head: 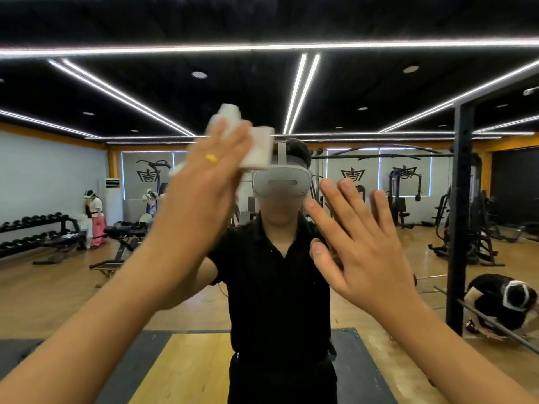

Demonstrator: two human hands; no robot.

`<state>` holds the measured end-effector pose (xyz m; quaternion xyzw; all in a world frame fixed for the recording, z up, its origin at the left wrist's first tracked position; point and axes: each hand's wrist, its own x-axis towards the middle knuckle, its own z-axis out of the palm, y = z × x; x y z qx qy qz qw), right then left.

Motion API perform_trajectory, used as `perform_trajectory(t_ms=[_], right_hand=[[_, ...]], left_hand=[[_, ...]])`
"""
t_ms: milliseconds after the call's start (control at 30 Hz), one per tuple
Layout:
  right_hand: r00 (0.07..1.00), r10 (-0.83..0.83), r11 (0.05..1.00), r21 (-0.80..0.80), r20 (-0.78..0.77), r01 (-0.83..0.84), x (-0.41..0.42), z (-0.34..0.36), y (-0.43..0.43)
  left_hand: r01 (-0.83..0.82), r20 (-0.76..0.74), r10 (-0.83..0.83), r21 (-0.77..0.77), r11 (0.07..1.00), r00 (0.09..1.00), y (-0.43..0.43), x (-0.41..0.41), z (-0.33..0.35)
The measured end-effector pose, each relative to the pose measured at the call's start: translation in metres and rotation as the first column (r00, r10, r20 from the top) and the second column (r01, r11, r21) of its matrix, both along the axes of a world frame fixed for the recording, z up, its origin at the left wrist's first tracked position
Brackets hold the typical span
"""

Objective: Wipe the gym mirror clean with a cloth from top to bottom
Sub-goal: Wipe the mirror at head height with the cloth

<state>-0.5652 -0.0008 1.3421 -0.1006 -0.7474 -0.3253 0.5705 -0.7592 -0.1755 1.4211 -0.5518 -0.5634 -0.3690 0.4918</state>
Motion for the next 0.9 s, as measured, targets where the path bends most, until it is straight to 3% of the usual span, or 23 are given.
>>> perform_trajectory(t_ms=[100, 267, 467, 600, 900], right_hand=[[1.0, 0.007, 1.0, 0.009, -0.006, -0.007, -0.001, 0.0, 0.0], [1.0, 0.004, 1.0, 0.004, -0.011, -0.004, -0.001, -0.001, 0.0], [1.0, 0.013, 1.0, -0.017, 0.0, -0.013, 0.0, -0.001, 0.001], [1.0, 0.003, 1.0, -0.019, 0.002, -0.003, 0.001, -0.002, 0.0], [1.0, 0.007, 1.0, -0.01, -0.01, -0.007, -0.001, -0.002, 0.0]], left_hand=[[-0.024, 0.223, -0.002, 0.115, 0.993, 0.975, -0.028, -0.02, -0.005], [-0.054, 0.255, 0.023, 0.117, 0.992, 0.967, -0.014, 0.001, -0.009], [0.123, 0.078, -0.128, 0.065, 0.99, 0.989, 0.024, 0.043, -0.074], [0.145, 0.08, -0.152, 0.085, 0.986, 0.985, 0.032, 0.044, -0.099], [0.104, 0.063, -0.112, 0.124, 0.987, 0.992, 0.049, 0.058, -0.01]])
